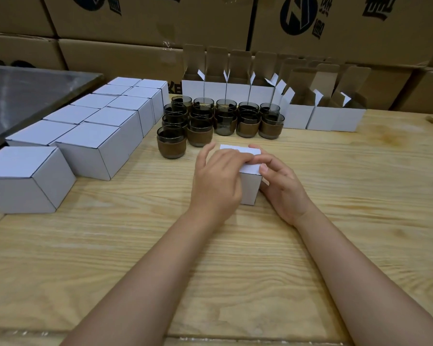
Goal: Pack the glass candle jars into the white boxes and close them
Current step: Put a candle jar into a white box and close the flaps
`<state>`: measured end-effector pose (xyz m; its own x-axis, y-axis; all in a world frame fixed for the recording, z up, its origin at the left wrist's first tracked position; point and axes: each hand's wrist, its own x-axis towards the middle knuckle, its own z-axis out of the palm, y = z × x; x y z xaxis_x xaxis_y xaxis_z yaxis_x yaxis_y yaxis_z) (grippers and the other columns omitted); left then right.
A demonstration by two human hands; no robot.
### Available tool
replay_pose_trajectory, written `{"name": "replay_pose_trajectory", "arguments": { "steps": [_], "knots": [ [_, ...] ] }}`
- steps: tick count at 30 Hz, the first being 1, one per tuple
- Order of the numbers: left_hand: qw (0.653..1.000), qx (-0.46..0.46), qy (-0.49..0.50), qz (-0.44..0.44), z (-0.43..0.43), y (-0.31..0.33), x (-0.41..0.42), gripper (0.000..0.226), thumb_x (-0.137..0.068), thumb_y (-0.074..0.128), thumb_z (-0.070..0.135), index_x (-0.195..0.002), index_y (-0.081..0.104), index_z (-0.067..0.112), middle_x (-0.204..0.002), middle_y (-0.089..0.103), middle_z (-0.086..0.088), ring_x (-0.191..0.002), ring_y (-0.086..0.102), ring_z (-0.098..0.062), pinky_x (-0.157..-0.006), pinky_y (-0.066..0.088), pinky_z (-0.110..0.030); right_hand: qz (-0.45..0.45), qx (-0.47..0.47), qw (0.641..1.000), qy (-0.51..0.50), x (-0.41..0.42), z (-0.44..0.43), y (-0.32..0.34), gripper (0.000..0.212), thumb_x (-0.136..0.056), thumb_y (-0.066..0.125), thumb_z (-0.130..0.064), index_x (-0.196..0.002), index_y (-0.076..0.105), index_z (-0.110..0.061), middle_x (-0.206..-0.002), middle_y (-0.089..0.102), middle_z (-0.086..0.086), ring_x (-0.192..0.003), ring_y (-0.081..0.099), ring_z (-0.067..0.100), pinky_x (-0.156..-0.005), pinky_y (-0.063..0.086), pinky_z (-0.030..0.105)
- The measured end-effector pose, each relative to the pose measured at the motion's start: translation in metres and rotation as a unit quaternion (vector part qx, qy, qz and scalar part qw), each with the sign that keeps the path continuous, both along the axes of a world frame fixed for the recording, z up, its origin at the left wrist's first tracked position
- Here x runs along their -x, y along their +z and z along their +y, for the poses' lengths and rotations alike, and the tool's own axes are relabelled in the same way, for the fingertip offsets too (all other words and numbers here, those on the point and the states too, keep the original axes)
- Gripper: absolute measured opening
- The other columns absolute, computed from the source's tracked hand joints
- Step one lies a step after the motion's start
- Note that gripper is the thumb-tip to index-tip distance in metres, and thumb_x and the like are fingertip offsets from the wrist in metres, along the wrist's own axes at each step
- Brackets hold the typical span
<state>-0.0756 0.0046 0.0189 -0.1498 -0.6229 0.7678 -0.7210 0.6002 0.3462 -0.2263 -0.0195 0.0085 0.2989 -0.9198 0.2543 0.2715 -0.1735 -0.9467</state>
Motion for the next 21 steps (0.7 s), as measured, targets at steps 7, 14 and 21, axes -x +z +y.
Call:
{"name": "replay_pose_trajectory", "arguments": {
  "steps": [7,14,21],
  "knots": [
    [0.975,0.06,0.143,-0.161,0.013,0.009,-0.029,0.037,-0.083,0.054,0.041,-0.078,0.062,0.005,-0.072,0.059,-0.008,-0.069,0.059,-0.027,-0.093,0.045,-0.039,-0.027,-0.057,0.989,-0.131,0.006,-0.006,0.001,0.033,-0.083,0.051,-0.028,-0.111,0.058,-0.012,-0.107,0.064,0.009,-0.1,0.061,0.026,-0.097,0.044,0.044],
    [0.927,0.062,0.29,-0.229,0.034,0.007,-0.121,0.024,-0.078,0.05,0.027,-0.079,0.055,0.003,-0.072,0.053,-0.016,-0.059,0.054,-0.033,-0.057,0.04,-0.037,-0.008,-0.064,0.991,-0.12,0.007,-0.008,0.001,0.035,-0.081,0.053,-0.029,-0.11,0.06,-0.011,-0.098,0.069,0.012,-0.096,0.063,0.031,-0.094,0.046,0.043],
    [0.906,0.046,0.347,-0.239,0.045,0.006,-0.165,0.02,-0.077,0.051,0.022,-0.077,0.054,0.002,-0.07,0.049,-0.015,-0.055,0.048,-0.031,-0.054,0.036,-0.038,0.007,-0.065,0.991,-0.12,0.006,-0.008,0.0,0.022,-0.093,0.046,-0.016,-0.109,0.061,-0.011,-0.097,0.069,0.013,-0.091,0.064,0.028,-0.094,0.047,0.042]
  ]
}}
